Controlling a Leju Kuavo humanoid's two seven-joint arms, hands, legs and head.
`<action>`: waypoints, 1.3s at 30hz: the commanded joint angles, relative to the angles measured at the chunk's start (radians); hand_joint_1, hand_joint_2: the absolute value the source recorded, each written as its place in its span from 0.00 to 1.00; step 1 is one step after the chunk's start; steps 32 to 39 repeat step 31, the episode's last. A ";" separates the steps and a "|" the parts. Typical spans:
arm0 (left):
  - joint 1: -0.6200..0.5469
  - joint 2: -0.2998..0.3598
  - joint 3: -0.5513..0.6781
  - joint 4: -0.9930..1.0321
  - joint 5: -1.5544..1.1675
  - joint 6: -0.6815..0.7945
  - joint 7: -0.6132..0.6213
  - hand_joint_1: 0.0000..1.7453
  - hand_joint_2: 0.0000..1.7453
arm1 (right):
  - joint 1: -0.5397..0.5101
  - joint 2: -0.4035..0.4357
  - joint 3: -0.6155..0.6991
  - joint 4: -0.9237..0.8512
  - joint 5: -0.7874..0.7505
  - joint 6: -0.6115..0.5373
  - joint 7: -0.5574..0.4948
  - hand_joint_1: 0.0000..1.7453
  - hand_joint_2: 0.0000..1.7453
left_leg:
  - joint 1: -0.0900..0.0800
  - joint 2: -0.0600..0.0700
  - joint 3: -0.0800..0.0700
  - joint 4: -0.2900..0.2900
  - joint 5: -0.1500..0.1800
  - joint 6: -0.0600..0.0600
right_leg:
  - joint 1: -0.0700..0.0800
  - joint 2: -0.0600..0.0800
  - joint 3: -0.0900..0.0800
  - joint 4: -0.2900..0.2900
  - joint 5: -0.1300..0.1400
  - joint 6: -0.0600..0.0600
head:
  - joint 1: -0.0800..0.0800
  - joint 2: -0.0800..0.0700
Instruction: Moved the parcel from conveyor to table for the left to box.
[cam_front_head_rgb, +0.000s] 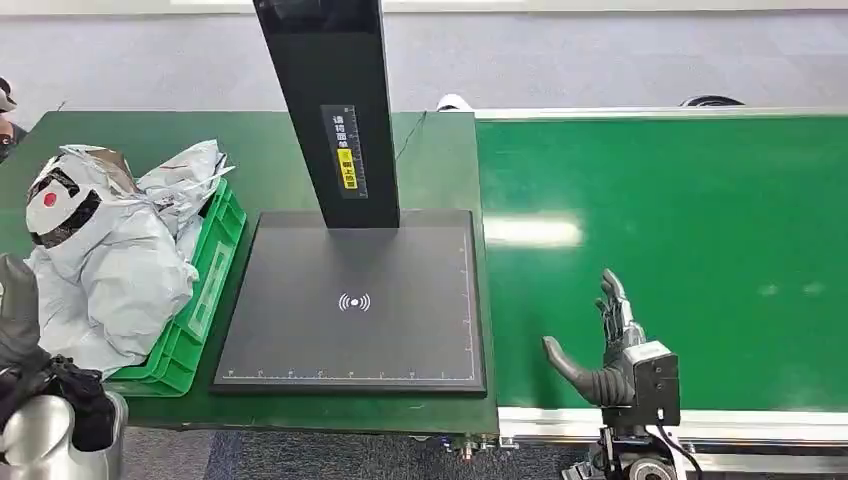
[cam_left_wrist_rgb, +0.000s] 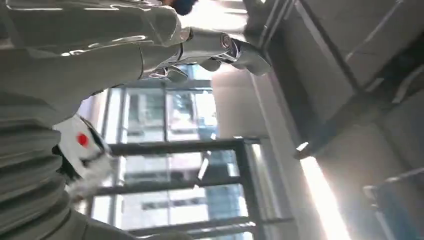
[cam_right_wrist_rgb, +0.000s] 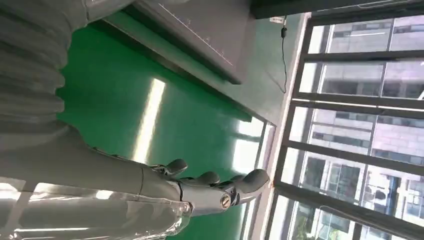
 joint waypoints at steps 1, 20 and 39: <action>0.011 -0.063 -0.120 -0.159 0.013 -0.114 0.006 0.00 1.00 | -0.045 -0.019 0.017 0.079 0.000 0.008 -0.007 0.00 1.00 | 0.001 0.001 0.001 0.000 0.000 0.000 | 0.001 -0.001 0.002 -0.001 0.000 -0.001 | 0.000 0.000; 0.017 -0.065 -0.526 0.086 0.131 -0.732 0.150 0.00 1.00 | -0.038 0.009 0.062 0.007 -0.045 0.106 -0.137 0.00 1.00 | 0.000 -0.001 0.003 -0.002 0.001 0.001 | 0.000 -0.003 0.003 -0.002 0.000 -0.001 | 0.000 0.000; -0.018 -0.104 -0.552 0.358 0.086 -0.725 0.257 0.00 1.00 | -0.046 0.010 0.075 0.024 -0.024 0.091 -0.143 0.00 1.00 | 0.000 -0.001 0.003 -0.002 0.001 0.000 | 0.000 -0.003 0.003 -0.002 0.000 -0.001 | 0.000 0.000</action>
